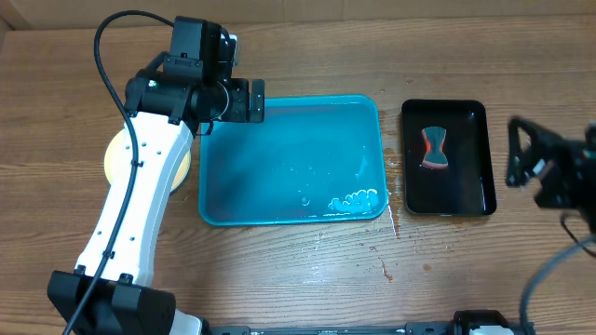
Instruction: Clean dirty plates on tray and stack at the side
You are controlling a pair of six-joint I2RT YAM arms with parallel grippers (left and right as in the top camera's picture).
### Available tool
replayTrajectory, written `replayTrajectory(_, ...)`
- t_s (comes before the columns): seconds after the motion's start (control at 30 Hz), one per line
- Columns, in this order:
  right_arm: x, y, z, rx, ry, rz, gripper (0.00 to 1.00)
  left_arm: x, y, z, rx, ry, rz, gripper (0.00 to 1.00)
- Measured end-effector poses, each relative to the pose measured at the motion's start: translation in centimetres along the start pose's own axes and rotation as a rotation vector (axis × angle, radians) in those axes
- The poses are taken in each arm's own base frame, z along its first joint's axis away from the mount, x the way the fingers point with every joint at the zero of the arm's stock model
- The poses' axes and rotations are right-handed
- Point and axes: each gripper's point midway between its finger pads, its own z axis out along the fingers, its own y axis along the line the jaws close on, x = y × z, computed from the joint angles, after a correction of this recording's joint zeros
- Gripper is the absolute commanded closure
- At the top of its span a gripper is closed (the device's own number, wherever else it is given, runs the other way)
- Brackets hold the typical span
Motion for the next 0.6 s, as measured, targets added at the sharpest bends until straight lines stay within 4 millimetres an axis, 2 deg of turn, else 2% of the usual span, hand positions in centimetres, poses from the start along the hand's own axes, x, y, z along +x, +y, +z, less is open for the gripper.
replayTrajectory(0.17,2.1,0.4,4.1,-0.086,-0.1,-0.048,0.0,0.0,0.0,0.0,-0.002,-0.001,0.0,0.0)
replayTrajectory(0.27,4.7,0.5,6.1,-0.142,-0.18,-0.073,0.0,0.0,0.0,0.0,-0.003,-0.001,0.0,0.0)
replayTrajectory(0.37,8.0,0.4,7.5,-0.192,-0.264,-0.1,0.0,0.0,0.0,0.0,-0.002,0.0,0.0,0.0)
replayTrajectory(0.47,12.2,0.2,8.6,-0.235,-0.328,-0.122,0.0,0.0,0.0,0.0,-0.002,0.0,0.0,0.0)
replayTrajectory(0.6,16.2,0.1,9.2,-0.273,-0.419,-0.145,0.0,0.0,0.0,0.0,-0.002,0.0,0.0,0.0)
